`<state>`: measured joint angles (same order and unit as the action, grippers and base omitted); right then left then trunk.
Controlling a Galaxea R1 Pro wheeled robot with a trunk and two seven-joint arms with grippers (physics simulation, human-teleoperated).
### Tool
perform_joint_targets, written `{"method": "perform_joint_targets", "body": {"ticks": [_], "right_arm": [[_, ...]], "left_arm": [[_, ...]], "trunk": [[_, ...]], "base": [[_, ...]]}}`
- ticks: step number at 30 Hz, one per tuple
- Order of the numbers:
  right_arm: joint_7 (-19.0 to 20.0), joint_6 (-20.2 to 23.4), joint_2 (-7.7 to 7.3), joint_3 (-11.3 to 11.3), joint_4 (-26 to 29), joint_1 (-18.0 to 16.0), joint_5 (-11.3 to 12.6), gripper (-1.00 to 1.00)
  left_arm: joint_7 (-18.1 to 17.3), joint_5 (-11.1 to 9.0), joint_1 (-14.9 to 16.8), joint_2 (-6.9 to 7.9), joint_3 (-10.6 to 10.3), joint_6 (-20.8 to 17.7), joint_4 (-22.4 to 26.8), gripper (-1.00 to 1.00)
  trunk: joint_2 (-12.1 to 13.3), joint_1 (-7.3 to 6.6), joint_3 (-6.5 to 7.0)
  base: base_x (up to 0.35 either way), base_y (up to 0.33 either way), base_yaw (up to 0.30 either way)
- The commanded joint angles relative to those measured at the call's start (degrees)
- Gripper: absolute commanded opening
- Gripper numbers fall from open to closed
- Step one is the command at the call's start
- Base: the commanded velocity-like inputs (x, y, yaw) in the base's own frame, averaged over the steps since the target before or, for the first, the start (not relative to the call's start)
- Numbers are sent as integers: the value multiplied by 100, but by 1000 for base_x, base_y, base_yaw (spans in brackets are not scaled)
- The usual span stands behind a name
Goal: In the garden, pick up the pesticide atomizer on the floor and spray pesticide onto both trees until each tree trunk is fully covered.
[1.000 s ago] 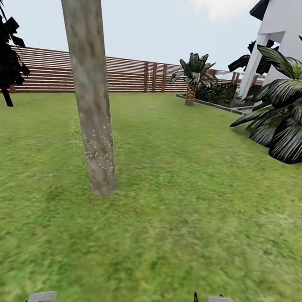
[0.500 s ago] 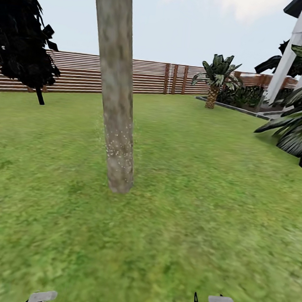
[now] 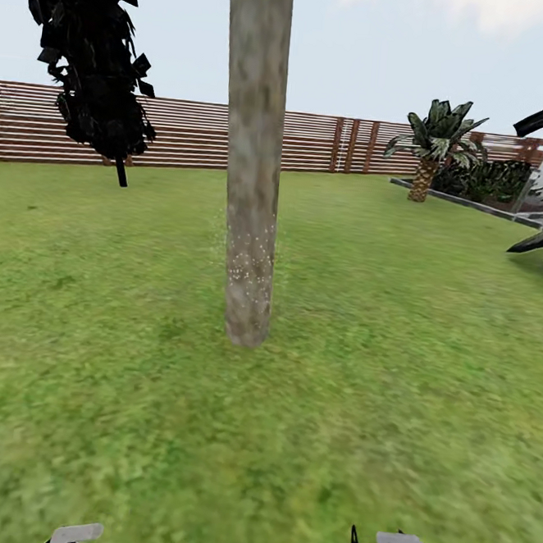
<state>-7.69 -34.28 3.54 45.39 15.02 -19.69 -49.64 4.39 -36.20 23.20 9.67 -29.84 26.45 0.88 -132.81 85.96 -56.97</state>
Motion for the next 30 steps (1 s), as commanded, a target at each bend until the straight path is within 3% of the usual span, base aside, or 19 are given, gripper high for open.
{"method": "perform_joint_targets", "body": {"ticks": [1, 30], "right_arm": [[-54, 0, -1, -1, 1, 0, 3, 100], [-171, 9, 15, -30, -42, 0, -28, 100]], "left_arm": [[0, -1, 0, 0, 2, -1, 0, -100], [0, 8, 0, 0, -4, -6, 0, -100]], "trunk": [[0, 0, 0], [0, 0, -26]], "base": [[0, 0, 278], [0, 0, 278]]}}
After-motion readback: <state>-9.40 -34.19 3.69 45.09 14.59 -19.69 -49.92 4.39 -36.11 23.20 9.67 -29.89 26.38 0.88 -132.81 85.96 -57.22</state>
